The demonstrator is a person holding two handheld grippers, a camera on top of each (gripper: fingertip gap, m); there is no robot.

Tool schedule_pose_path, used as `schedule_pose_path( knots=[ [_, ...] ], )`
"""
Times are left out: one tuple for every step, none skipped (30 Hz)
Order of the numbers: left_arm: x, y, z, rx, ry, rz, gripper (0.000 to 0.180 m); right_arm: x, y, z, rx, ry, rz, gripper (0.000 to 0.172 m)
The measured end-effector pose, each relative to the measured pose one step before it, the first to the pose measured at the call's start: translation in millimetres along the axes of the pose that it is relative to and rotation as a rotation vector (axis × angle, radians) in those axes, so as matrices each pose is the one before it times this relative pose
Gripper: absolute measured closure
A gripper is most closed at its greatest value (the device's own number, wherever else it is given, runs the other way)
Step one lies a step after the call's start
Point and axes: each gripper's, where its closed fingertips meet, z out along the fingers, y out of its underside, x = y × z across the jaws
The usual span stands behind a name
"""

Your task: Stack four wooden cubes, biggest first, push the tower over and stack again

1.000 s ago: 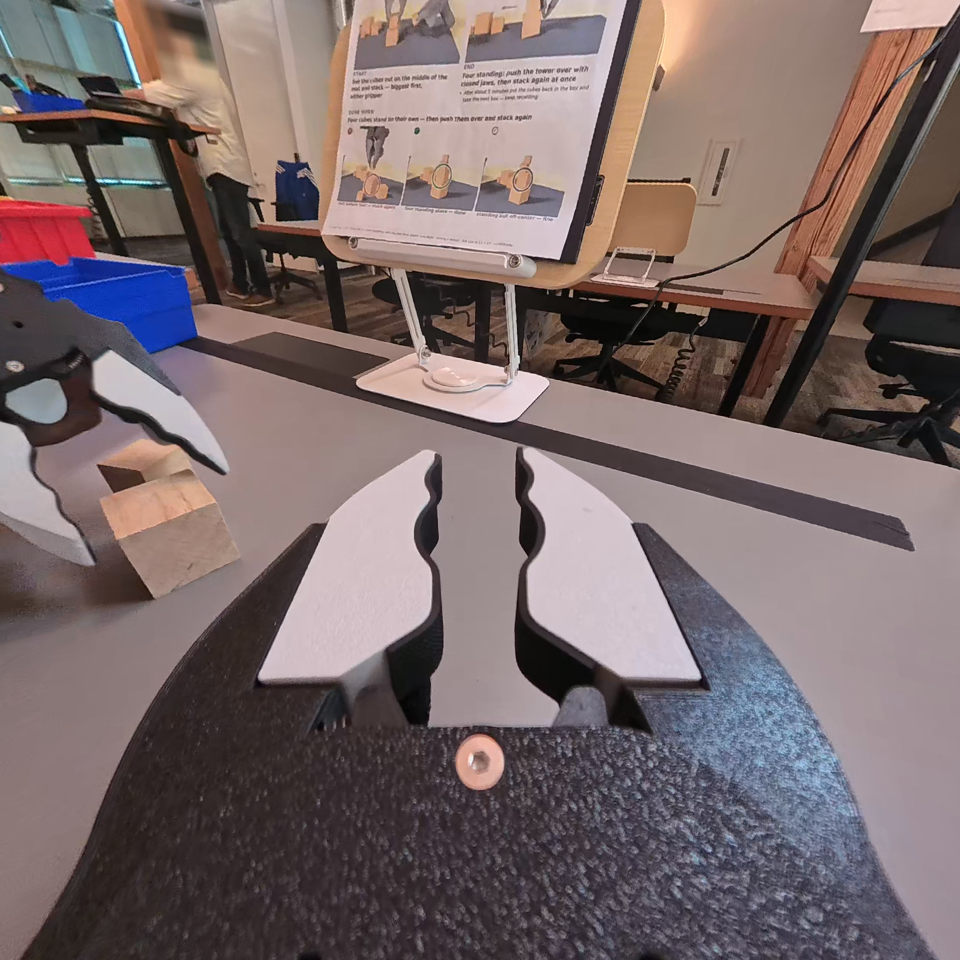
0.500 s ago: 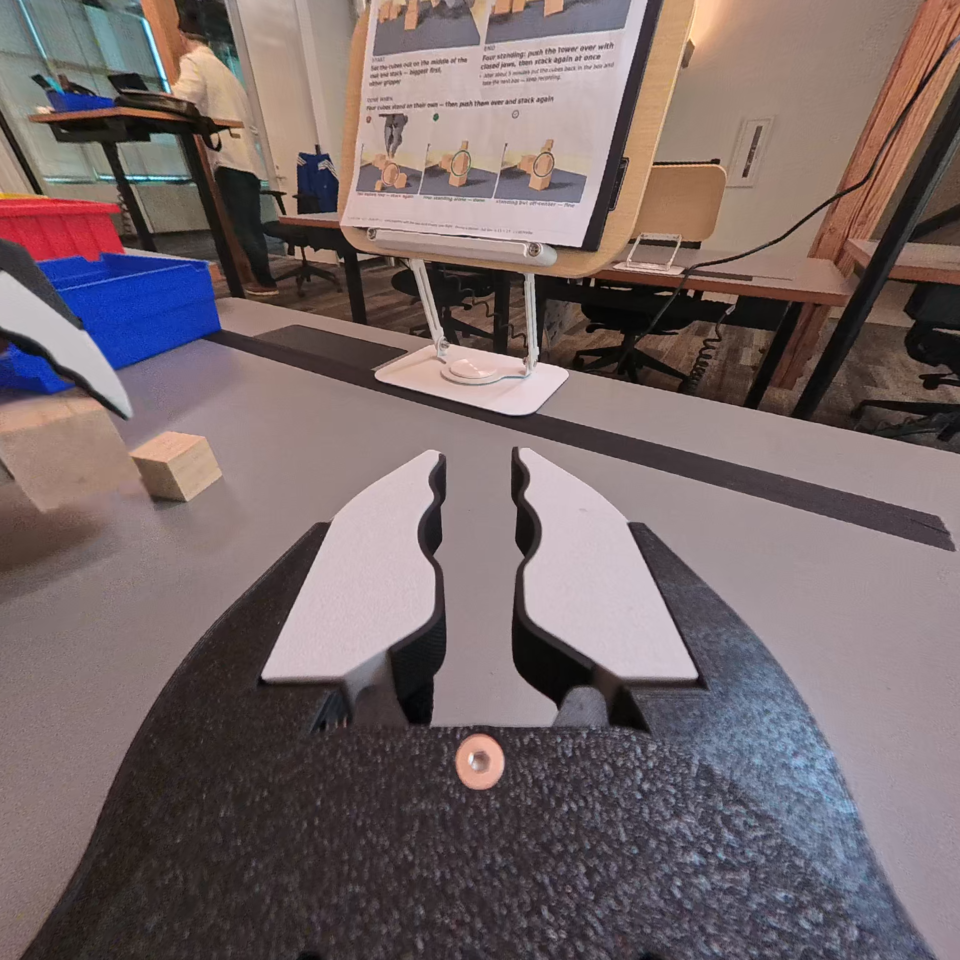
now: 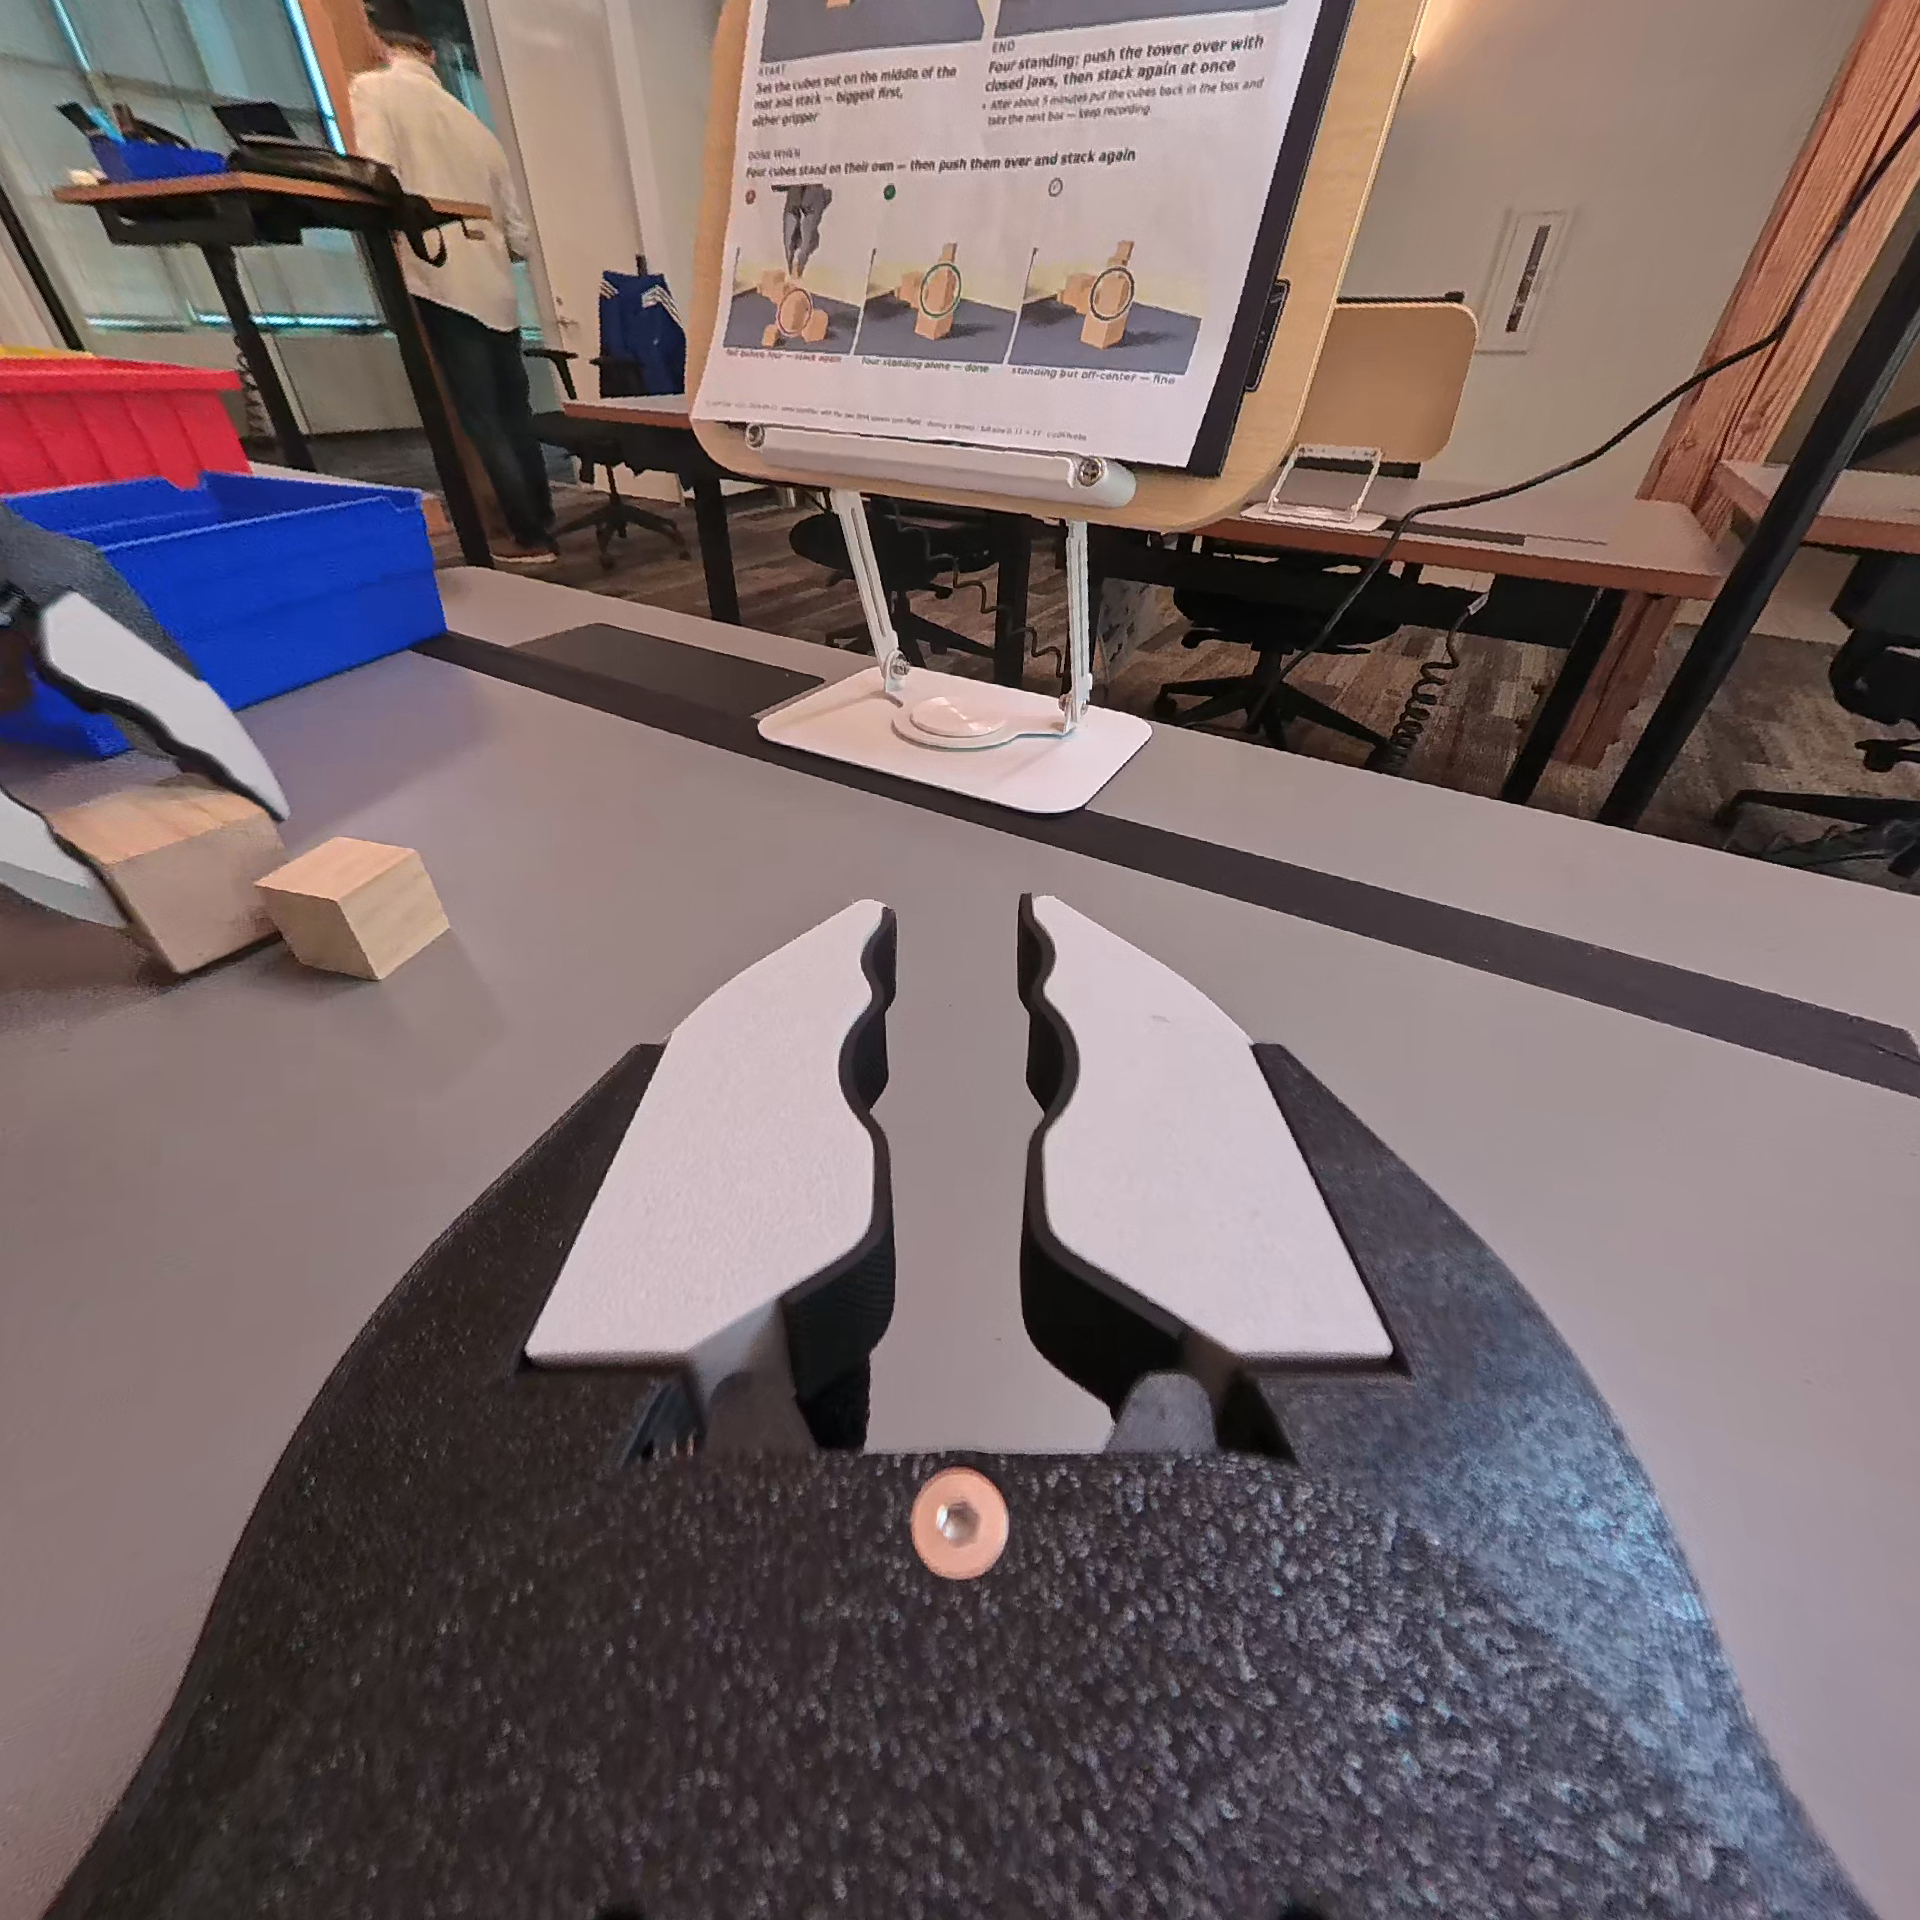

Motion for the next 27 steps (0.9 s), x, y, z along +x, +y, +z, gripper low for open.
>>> schedule_pose_path(
  knots=[
    [-2.96,-0.31,3.23,0.0028,0.0007,0.003,0.119,0.44,0.17,-0.12,-0.0004,0.0016,0.0009,0.149],
    [-1.23,-0.02,3.41,0.0001,0.0095,0.001,0.119,0.5,0.21,-0.06,-0.0008,0.0013,0.0005,0.149],
    [-2.37,-0.06,3.35,-0.0016,-0.0011,-0.0005,0.119,0.54,0.17,-0.04,-0.0004,0.0014,0.0001,0.149],
    [-2.28,-1.66,2.17,0.009,-0.0038,0.0026,0.119,0.35,0.13,-0.04,-0.0002,0.0012,0.0003,0.15],
    [-2.02,-2.02,1.14,0.0103,-0.0025,0.0018,0.119,0.47,0.3,-0.05,-0.0007,0.0013,0.0007,0.149],
    [-1.79,-1.35,0.85,0.005,-0.003,0.0008,0.119,0.22,0.32,0.13,-0.001,0.0001,0.0006,0.15],
    [-1.23,-1.02,0.64,0.0052,-0.003,0.0047,0.119,0.18,0.36,0.11,-0.0013,-0.0003,0.0006,0.15],
    [-0.86,-0.92,0.12,0.0048,-0.0046,0.0049,0.119,0.06,0.3,0.11,-0.0009,-0.0004,0.0,0.15],
    [0.03,-0.81,-0.49,0.0039,0.0007,0.0013,0.117,0.06,0.08,0.04,-0.0006,-0.0002,-0.0003,0.15],
    [0.24,-0.66,-1.66,0.0031,0.0034,-0.006,0.115,-0.07,-0.03,-0.06,0.0003,-0.0003,-0.0004,0.15],
    [0.04,-1.56,-2.75,0.01,0.0007,-0.0086,0.113,-0.01,-0.21,0.0,0.0009,-0.0006,0.0002,0.15],
    [-0.05,-1.77,-3.39,0.0134,-0.0015,-0.0066,0.112,-0.17,-0.15,0.1,0.0003,-0.0013,0.001,0.15],
    [-0.46,-1.63,-3.78,0.0136,-0.0056,-0.0046,0.112,-0.19,0.03,0.06,-0.0003,-0.0013,0.0011,0.15],
    [-0.04,-1.69,-3.7,0.014,-0.0039,-0.0061,0.111,-0.35,-0.03,0.21,0.0001,-0.0016,0.0005,0.15],
    [-0.12,-1.7,-3.68,0.014,-0.0037,-0.008,0.111,-0.47,0.01,0.16,-0.0003,-0.0017,0.0001,0.15],
    [-0.65,-1.96,-3.25,0.0151,-0.0062,-0.0111,0.112,-0.43,0.03,0.28,-0.0005,-0.0016,-0.0005,0.15],
    [-0.4,-2.45,-2.66,0.0164,-0.003,-0.0154,0.113,-0.64,-0.07,0.17,-0.0005,-0.0018,-0.0007,0.15],
    [-0.4,-3.01,-1.82,0.0177,-0.0011,-0.0169,0.114,-0.58,0.01,0.27,-0.0004,-0.0016,-0.0003,0.15],
    [-0.62,-3.2,-0.54,0.0135,-0.0009,-0.0164,0.115,-0.46,0.04,0.28,-0.0005,-0.0016,-0.0002,0.15],
    [0.64,-3.09,0.87,0.0061,0.0078,-0.0124,0.115,-0.6,0.37,0.49,-0.0018,-0.0023,0.0,0.15],
    [2.02,-2.94,1.98,-0.0023,0.0169,-0.0056,0.114,-0.64,0.43,0.38,-0.0022,-0.0023,-0.0004,0.15],
    [3.01,-2.68,3.07,-0.0127,0.0235,-0.0028,0.112,-0.45,0.36,0.22,-0.0023,-0.0013,-0.0008,0.15],
    [1.96,-2.71,3.69,-0.021,0.0171,-0.0002,0.111,-0.14,0.3,0.07,-0.0017,0.0001,-0.0012,0.15],
    [1.04,-3.22,3.82,-0.0232,0.0118,0.0039,0.111,-0.01,0.07,-0.06,-0.0005,0.0006,-0.0007,0.15],
    [0.62,-2.98,3.96,-0.0277,0.0111,0.0042,0.111,0.22,0.01,-0.17,0.0001,0.0004,0.0009,0.15],
    [0.76,-2.0,4.04,-0.035,0.0149,0.0038,0.11,0.12,-0.02,-0.08,0.0002,-0.0003,0.0021,0.15],
    [-1.25,-1.96,3.78,-0.0352,0.002,0.0077,0.11,0.27,-0.07,-0.15,0.0,-0.0007,0.0024,0.15]
  ],
)
